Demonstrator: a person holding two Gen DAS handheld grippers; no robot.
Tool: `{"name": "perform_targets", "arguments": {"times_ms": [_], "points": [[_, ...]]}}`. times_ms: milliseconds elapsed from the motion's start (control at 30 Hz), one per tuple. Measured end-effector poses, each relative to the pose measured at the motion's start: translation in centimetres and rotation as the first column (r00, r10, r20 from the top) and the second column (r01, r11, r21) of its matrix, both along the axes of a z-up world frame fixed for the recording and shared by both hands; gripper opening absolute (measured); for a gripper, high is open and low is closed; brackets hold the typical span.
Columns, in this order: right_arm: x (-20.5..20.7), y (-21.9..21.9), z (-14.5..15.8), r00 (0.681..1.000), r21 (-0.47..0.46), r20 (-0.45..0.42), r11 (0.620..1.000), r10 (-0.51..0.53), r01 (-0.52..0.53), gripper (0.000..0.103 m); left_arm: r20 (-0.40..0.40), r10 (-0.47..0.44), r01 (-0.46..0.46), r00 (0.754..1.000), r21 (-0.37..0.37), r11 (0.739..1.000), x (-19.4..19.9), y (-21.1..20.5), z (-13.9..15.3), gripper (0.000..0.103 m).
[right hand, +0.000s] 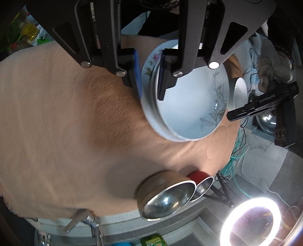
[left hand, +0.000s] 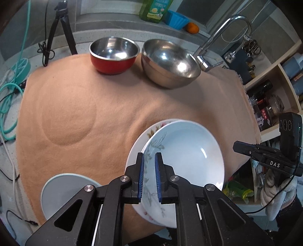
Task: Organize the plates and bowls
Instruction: 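Open both grippers and release the stacked plates, then grasp the rim of the large steel bowl with both grippers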
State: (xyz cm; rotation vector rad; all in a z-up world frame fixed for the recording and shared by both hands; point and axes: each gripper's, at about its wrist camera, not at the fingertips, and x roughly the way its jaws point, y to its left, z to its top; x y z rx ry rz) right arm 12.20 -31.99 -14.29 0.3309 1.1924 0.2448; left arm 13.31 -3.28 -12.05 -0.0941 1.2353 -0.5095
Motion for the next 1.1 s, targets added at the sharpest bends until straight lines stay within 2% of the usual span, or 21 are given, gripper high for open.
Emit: {"name": "perform_targets", "arguments": {"times_ms": [67,200,233,267,333,533,833,1100], "points": [[0.5,-0.5,0.6,1.0,-0.018,0.026,1.0,-0.001,0.002,0.032,0.012,0.012,-0.012,1.0,-0.008,1.0,0.5,-0.4,0.4,0.01],[1.9,-1.8,2.1,0.996,-0.047,0.086,0.999,-0.001,0.005,0.041,0.033,0.041,-0.04,0.999,-0.027,0.999,1.5,-1.0,1.0,0.01],[2.4,-2.2,2.5,0.995,-0.057,0.1,0.998,0.002,0.004,0.043,0.037,0.046,-0.045,0.998,-0.028,0.999,1.8,-1.2,1.1,0.014],[2.7,-2.3,2.7,0.994,-0.063,0.109,0.998,0.005,0.002,0.043,0.041,0.053,-0.051,0.998,-0.031,0.998,2.1,-1.4,1.2,0.02],[3.7,-2.9,3.3,0.992,-0.072,0.125,0.997,0.01,-0.001,0.043,0.046,0.069,-0.068,0.997,-0.039,0.997,2.6,-1.7,1.4,0.022],[6.9,-4.2,4.0,0.988,-0.077,0.155,0.997,0.018,-0.006,0.043,0.055,0.132,-0.128,0.99,-0.074,0.989,4.3,-2.3,1.6,0.022],[11.7,-5.2,3.6,0.989,-0.019,0.147,0.999,0.029,-0.027,0.043,0.037,0.218,-0.212,0.975,-0.115,0.97,6.9,-3.0,1.2,0.022],[15.6,-4.5,3.3,0.989,-0.002,0.132,0.998,0.07,-0.07,0.043,-0.027,0.29,-0.291,0.957,-0.174,0.941,9.5,-3.5,0.1,0.022]]}}
